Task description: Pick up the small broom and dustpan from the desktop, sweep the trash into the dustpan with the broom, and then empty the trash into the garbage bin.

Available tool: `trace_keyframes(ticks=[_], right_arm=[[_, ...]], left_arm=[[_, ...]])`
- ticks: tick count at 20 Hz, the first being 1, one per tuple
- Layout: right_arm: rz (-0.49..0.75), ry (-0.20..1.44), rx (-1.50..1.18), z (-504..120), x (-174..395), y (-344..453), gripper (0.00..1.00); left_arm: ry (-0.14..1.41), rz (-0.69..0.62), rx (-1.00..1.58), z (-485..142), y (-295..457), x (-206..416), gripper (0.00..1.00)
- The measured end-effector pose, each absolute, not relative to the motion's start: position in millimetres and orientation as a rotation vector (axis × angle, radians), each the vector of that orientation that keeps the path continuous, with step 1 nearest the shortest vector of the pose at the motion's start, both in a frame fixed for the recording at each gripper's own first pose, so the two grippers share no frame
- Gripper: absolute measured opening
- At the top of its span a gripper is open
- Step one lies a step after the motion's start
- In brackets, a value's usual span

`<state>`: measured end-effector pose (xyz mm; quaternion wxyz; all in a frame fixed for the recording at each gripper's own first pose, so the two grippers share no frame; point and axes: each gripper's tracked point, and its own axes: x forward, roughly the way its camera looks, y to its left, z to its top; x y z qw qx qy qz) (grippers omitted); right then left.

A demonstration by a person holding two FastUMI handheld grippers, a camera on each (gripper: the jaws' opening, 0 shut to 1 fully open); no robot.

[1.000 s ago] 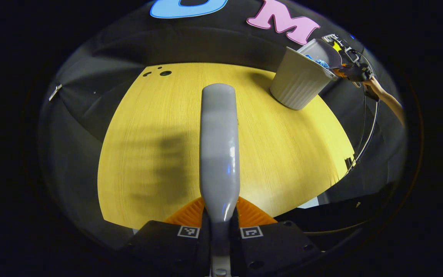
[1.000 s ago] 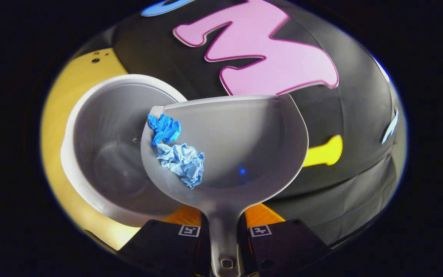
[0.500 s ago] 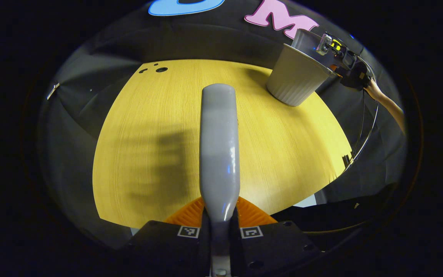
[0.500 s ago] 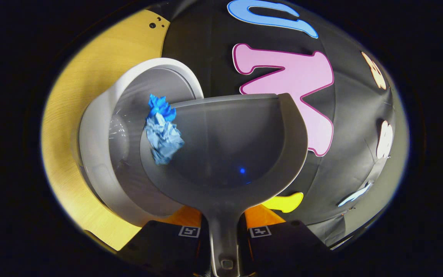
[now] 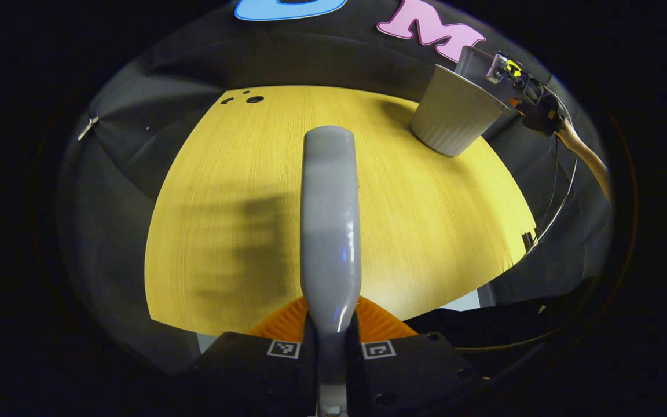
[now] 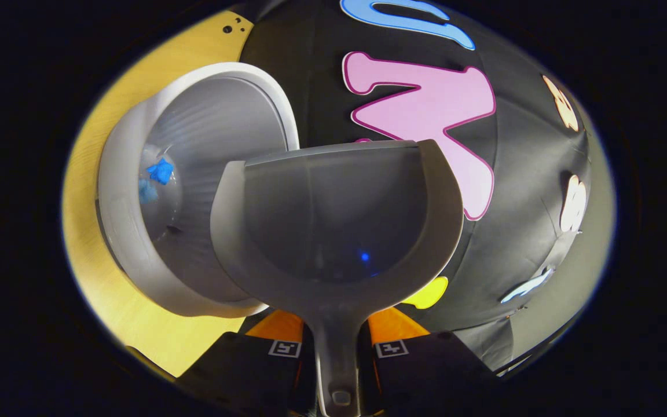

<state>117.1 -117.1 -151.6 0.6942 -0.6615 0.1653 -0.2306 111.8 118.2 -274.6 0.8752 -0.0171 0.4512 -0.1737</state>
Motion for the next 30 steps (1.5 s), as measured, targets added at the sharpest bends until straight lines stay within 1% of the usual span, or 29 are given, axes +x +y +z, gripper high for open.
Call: trace_keyframes(ticks=[2,3,4,7,8,9,10,11,12,14,15,16,17,18,19,22,24,30], right_arm=[[-0.5,0.377,-1.347,-153.2,106.8,-108.7,0.31],[-0.481,0.368,-1.269,-154.7,99.9,-102.0,0.31],[-0.469,0.357,-1.206,-154.1,93.2,-94.6,0.31],[-0.442,0.332,-1.08,-147.6,73.5,-74.7,0.31],[-0.436,0.322,-1.035,-146.5,67.4,-67.8,0.36],[-0.433,0.315,-0.986,-142.0,61.8,-62.4,0.31],[-0.428,0.309,-0.936,-138.6,56.8,-57.6,0.31],[-0.426,0.307,-0.893,-135.0,51.4,-53.2,0.31],[-0.415,0.309,-0.85,-132.4,46.9,-48.6,0.32],[-0.381,0.306,-0.752,-128.9,33.9,-33.4,0.31],[-0.362,0.302,-0.699,-128.3,25.2,-22.6,0.36],[-0.342,0.3,-0.648,-130.0,15.8,-11.5,0.31],[-0.322,0.297,-0.603,-131.0,8.2,-1.3,0.32],[-0.303,0.299,-0.568,-132.7,4.2,6.9,0.31],[-0.278,0.309,-0.534,-137.9,-2.5,18.5,0.31],[-0.151,0.4,-0.355,-183.6,-24.3,61.4,0.31],[-0.088,0.456,-0.257,-217.5,-36.9,88.1,0.31],[0.007,0.618,-0.131,-309.2,-79.8,137.3,0.32]], left_arm=[[0.93,-0.352,-0.041,-274.5,117.3,113.1,0.24],[0.916,-0.343,-0.039,-275.2,118.2,113.9,0.27],[0.903,-0.328,-0.04,-274.8,119.5,116.0,0.24],[0.881,-0.307,-0.1,-272.7,112.1,115.8,0.24],[0.878,-0.304,-0.122,-271.2,108.5,116.6,0.24],[0.875,-0.296,-0.137,-269.7,106.3,118.4,0.24],[0.873,-0.286,-0.144,-269.7,108.3,120.1,0.27],[0.87,-0.278,-0.147,-269.5,110.1,122.7,0.27],[0.867,-0.269,-0.153,-268.8,111.9,124.7,0.24],[0.862,-0.248,-0.173,-269.9,117.2,124.1,0.24],[0.863,-0.237,-0.188,-271.9,120.4,124.2,0.24],[0.868,-0.227,-0.209,-273.5,123.4,123.3,0.24],[0.871,-0.215,-0.233,-274.9,127.1,121.7,0.27],[0.872,-0.204,-0.254,-277.0,131.4,120.6,0.24],[0.873,-0.194,-0.262,-279.2,133.9,120.0,0.24],[0.878,-0.164,-0.257,-289.4,146.2,120.2,0.24],[0.891,-0.151,-0.255,-297.0,151.1,120.1,0.24],[0.918,-0.159,-0.204,-306.5,153.6,126.3,0.24]])
